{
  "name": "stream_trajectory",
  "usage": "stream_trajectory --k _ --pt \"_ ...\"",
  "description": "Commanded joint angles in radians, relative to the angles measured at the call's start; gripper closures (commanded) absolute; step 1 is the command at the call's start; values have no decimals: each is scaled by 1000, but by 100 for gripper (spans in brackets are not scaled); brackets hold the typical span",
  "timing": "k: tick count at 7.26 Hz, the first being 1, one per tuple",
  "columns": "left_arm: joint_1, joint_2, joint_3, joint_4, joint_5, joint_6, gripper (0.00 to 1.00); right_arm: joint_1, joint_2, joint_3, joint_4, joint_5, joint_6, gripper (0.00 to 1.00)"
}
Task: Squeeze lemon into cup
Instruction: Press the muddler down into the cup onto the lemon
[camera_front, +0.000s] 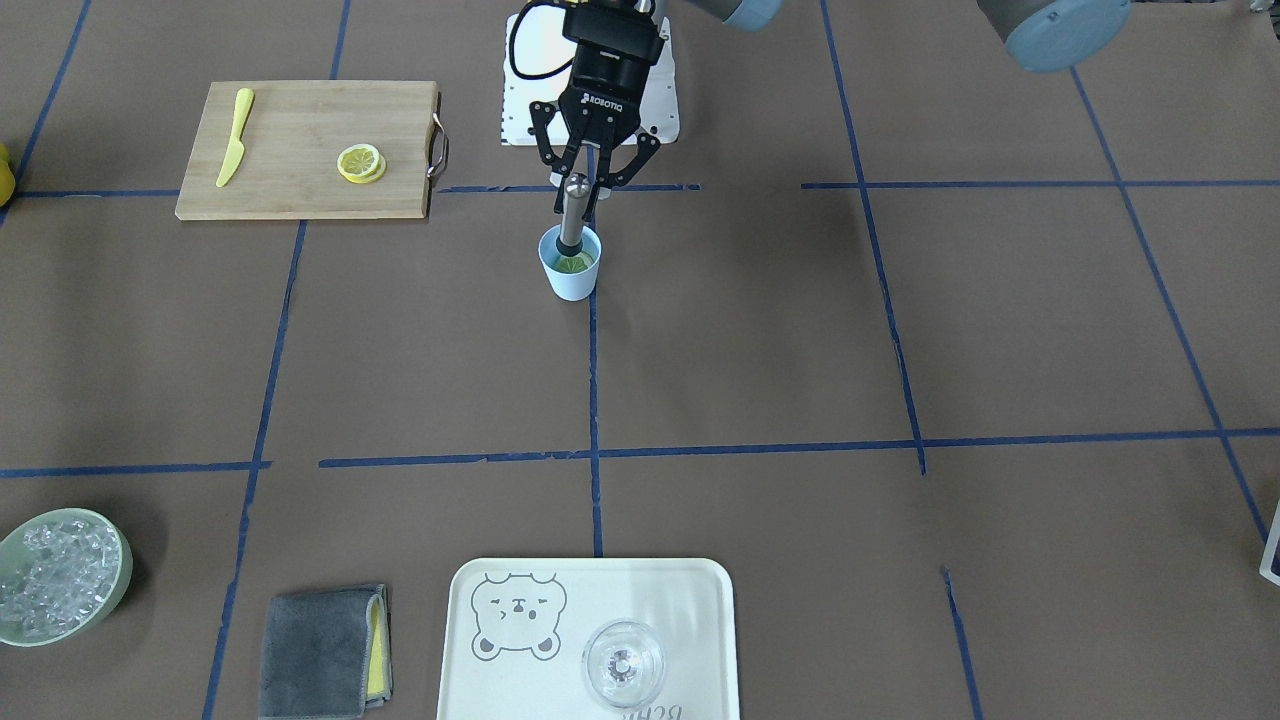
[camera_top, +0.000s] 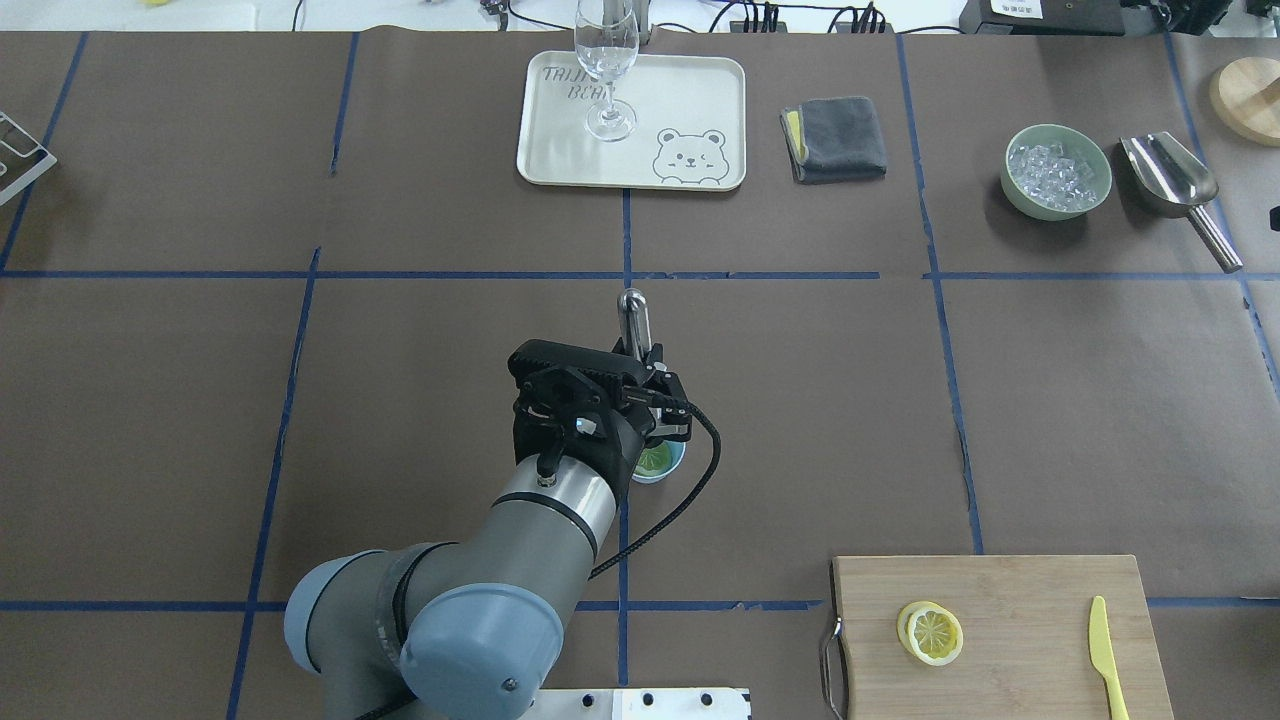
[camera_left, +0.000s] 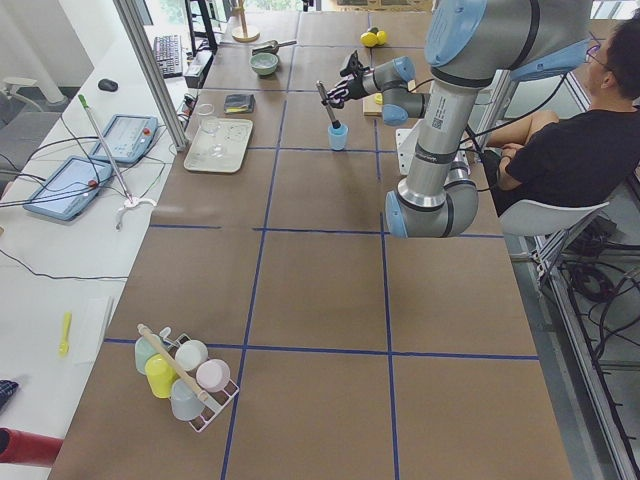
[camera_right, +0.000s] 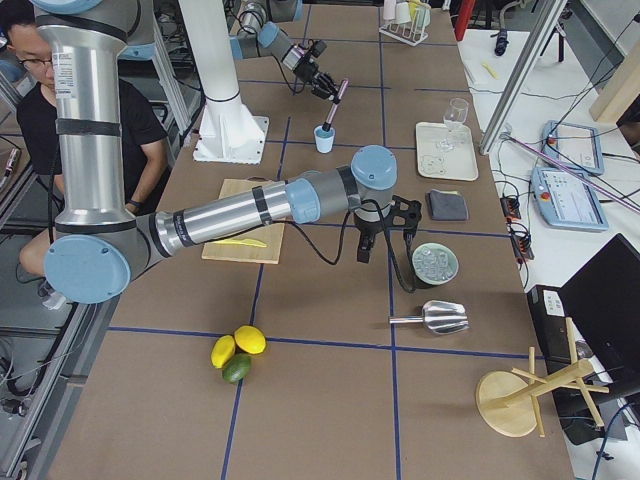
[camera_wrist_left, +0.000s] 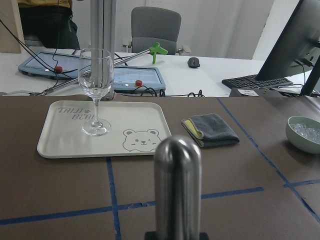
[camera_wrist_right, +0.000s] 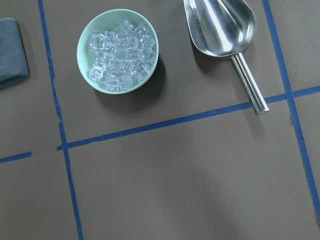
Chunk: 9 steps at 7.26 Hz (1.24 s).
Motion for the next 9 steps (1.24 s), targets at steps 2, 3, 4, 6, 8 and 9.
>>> stream_trajectory --k 2,3,4,6,8,9 --pt "0 2 51 -29 -2 -2 100 0 1 0 0 3 0 0" --pt "-1 2 66 -35 -4 -3 100 0 1 -1 0 1 0 0" --pt "0 2 89 -61 -4 -3 100 0 1 -1 0 1 0 0" --pt "2 5 108 -78 -8 -3 100 0 1 0 0 -1 0 0" --pt "8 4 95 -78 -10 -2 100 0 1 2 -1 -1 0 0" --pt "6 2 74 -78 -16 32 100 0 0 2 0 -1 -1 0"
